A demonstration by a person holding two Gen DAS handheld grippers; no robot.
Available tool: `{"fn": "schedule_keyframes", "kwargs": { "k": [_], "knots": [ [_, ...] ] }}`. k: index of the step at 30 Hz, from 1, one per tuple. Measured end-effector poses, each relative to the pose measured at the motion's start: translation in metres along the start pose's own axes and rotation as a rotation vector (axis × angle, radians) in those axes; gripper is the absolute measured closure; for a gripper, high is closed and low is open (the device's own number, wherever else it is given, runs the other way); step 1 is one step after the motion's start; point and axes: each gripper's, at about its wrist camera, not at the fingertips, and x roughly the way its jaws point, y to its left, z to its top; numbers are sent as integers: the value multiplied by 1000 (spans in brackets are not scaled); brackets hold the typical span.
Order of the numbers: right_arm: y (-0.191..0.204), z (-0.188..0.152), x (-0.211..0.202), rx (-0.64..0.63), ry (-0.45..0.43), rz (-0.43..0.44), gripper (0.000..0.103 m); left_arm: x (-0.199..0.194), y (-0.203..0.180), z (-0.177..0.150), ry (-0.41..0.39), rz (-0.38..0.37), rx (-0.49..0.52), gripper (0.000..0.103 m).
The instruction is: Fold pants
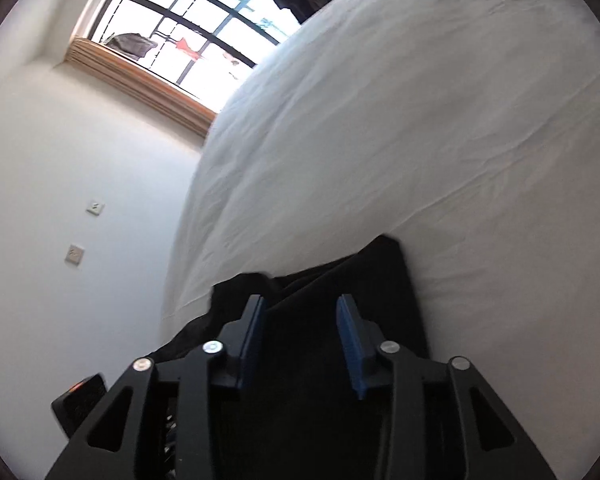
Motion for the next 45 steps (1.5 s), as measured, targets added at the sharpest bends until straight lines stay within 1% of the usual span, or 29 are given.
{"fn": "schedule_keyframes", "kwargs": {
  "k": [2,3,4,5,6,7,8,9,11,12,14,15,16,17,19,21,22,24,25,26,27,28,29,31,33,36,39,43,45],
  "knots": [
    [7,-28,-8,-34,30,21,46,18,10,-13,71,38,-20,86],
    [0,-46,-9,-44,58,-3,40,15,22,-27,72,22,-35,86],
    [-11,-60,-4,-28,90,-49,42,15,30,-28,48,-3,-52,86],
    [-19,-71,4,-5,113,-69,51,14,32,-29,43,-15,-60,86],
    [-26,-78,-2,-2,73,-68,66,11,31,-27,49,-15,-66,86],
    [-28,-80,-11,29,54,-71,65,3,28,-25,45,7,-55,86],
    [-28,-79,-18,72,59,-68,62,-7,24,-23,11,12,-27,86],
    [-25,-77,-25,102,55,-56,53,-8,17,-21,-12,-2,-12,86],
    [-11,-76,-32,75,30,32,43,-13,11,-22,-41,-20,9,86],
    [-4,-79,-34,51,32,72,37,-7,12,-23,-25,-6,5,86],
    [-9,-90,-20,70,84,98,33,19,25,-33,72,40,-41,86],
    [-20,-97,-11,96,125,82,35,20,22,-29,36,16,-61,86],
    [-26,-102,-6,106,123,58,51,18,22,-30,25,6,-70,86],
    [-25,-103,-10,102,93,30,52,13,20,-29,35,15,-73,86],
    [-13,-102,-17,119,95,41,49,-8,20,-29,-21,17,-68,86],
    [4,-96,-22,87,76,124,47,-29,24,-27,-83,20,-74,86],
    [14,-95,-20,55,70,154,39,-42,25,-28,-115,35,-83,86],
    [23,-98,-9,31,87,166,28,-69,34,-37,-177,56,-127,73],
    [20,-98,3,40,107,144,23,-83,40,-46,-208,63,-160,39],
    [15,-100,13,50,135,100,24,-90,46,-55,-234,68,-184,10],
    [10,-101,23,48,153,34,36,-110,56,-68,-289,68,-229,4],
    [16,-100,24,25,131,-6,35,-125,64,-79,-317,66,-259,2],
    [23,-97,23,21,131,-10,33,-141,75,-88,-329,76,-291,2],
    [39,-89,23,30,147,53,33,-162,96,-109,-356,118,-372,2],
    [59,-83,20,-21,137,82,33,-179,117,-132,-385,149,-492,2],
    [77,-77,16,-70,148,112,33,-197,153,-174,-427,128,-707,2],
    [94,-82,29,-87,182,109,33,-213,190,-191,-444,102,-821,2],
    [101,-93,48,-87,230,98,33,-201,205,-195,-469,-13,-874,2],
    [103,-91,58,-87,242,95,33,-192,207,-188,-478,-48,-850,2]
  ]
}}
